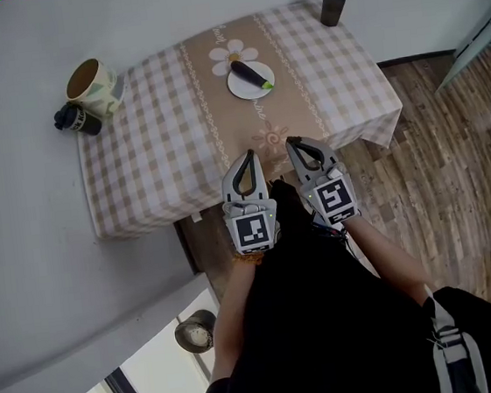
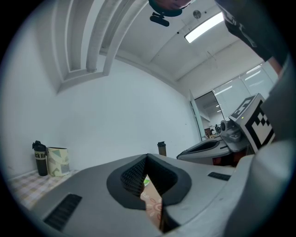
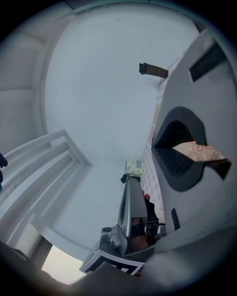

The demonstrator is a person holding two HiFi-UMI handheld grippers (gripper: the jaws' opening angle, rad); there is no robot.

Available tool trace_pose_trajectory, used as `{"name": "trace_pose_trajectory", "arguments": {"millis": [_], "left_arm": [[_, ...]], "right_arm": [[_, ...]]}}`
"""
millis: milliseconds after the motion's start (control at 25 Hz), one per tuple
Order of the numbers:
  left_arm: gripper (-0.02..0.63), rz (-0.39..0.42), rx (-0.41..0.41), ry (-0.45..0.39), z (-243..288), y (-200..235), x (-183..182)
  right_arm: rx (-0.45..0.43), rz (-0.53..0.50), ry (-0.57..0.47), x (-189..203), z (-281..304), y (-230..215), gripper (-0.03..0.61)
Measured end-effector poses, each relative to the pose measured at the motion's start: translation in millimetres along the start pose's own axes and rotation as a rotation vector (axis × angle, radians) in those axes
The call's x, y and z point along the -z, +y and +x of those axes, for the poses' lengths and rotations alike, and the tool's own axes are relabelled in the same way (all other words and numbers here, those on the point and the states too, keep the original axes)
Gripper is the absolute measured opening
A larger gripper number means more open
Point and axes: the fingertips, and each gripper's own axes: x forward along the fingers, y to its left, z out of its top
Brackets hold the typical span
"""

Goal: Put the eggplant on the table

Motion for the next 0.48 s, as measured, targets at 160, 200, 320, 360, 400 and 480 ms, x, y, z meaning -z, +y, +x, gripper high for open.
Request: {"name": "trace_pose_trajectory", "arguments": {"millis": [160, 200, 320, 360, 400, 480], "left_arm": [[0.003, 0.011, 0.002, 0.007, 3.8, 2.0, 4.8], [0.003, 0.011, 0.002, 0.008, 5.2, 3.0, 5.7], [0.003, 0.007, 0.002, 0.012, 10.6, 7.3, 7.3], [0.003, 0.004, 0.001, 0.013, 12.6, 9.2, 7.0], [0.003, 0.002, 0.000, 0.013, 14.5, 11.1, 6.5], [0.003, -0.001, -0.004, 0.014, 18.6, 15.2, 7.1]], "right_arm": [[0.004, -0.004, 0.007, 3.5, 5.9, -3.5, 0.003], [0.005, -0.002, 0.009, 4.2, 7.8, -4.6, 0.003], [0.008, -0.001, 0.015, 4.8, 14.3, -8.4, 0.003], [0.008, -0.001, 0.017, 4.8, 16.7, -9.6, 0.003], [0.008, -0.002, 0.020, 5.2, 19.0, -11.0, 0.003], [0.010, -0.002, 0.024, 5.9, 23.7, -15.2, 0.004]]}}
